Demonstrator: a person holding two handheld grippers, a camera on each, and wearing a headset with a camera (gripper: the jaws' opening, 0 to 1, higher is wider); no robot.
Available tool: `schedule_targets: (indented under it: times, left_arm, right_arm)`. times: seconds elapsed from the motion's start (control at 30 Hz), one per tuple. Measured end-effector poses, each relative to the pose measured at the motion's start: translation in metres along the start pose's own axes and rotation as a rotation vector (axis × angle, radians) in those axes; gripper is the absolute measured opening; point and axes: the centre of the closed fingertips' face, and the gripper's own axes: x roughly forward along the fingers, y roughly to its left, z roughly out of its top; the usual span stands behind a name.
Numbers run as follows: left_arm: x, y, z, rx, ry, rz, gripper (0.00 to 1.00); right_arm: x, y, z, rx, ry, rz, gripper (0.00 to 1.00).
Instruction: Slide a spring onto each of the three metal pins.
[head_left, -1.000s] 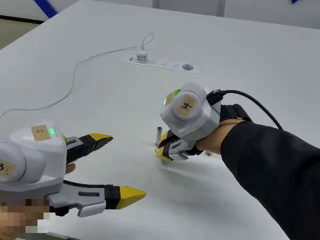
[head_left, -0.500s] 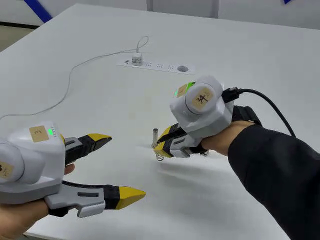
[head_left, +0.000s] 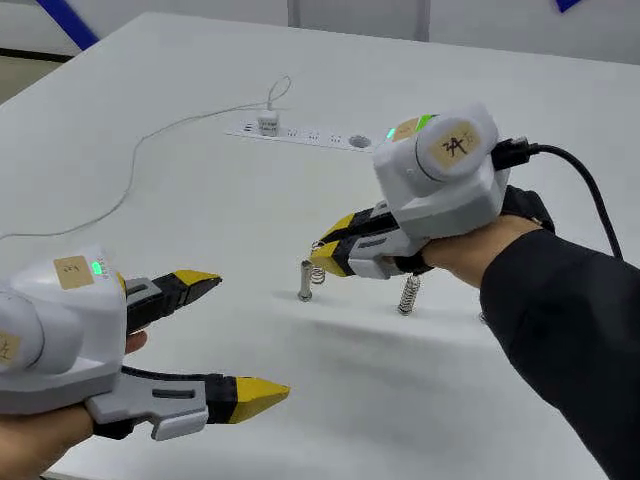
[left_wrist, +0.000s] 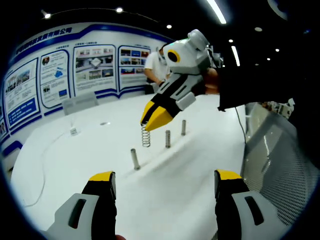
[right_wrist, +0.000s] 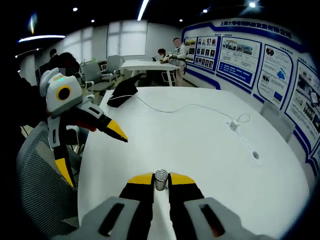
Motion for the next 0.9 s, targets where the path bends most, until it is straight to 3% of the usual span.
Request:
schedule_targets:
  times: [0.37, 0.7, 0.9]
  left_arm:
    - [0.001, 0.002, -0.001, -0.006, 0.001, 0.0, 0.83]
    - [0.0, 0.002, -0.005, -0.013, 0.009, 0.006, 0.83]
    - [-0.001, 0.003, -0.007, -0.018, 0.011, 0.009, 0.83]
  right_arm:
    - [0.008, -0.013, 0.016, 0.0, -0.039, -0.031, 0.12]
    - [0.031, -0.025, 0.006, 0.023, -0.006, -0.014, 0.12]
    - [0.035, -0.025, 0.0, 0.03, 0.01, -0.016, 0.12]
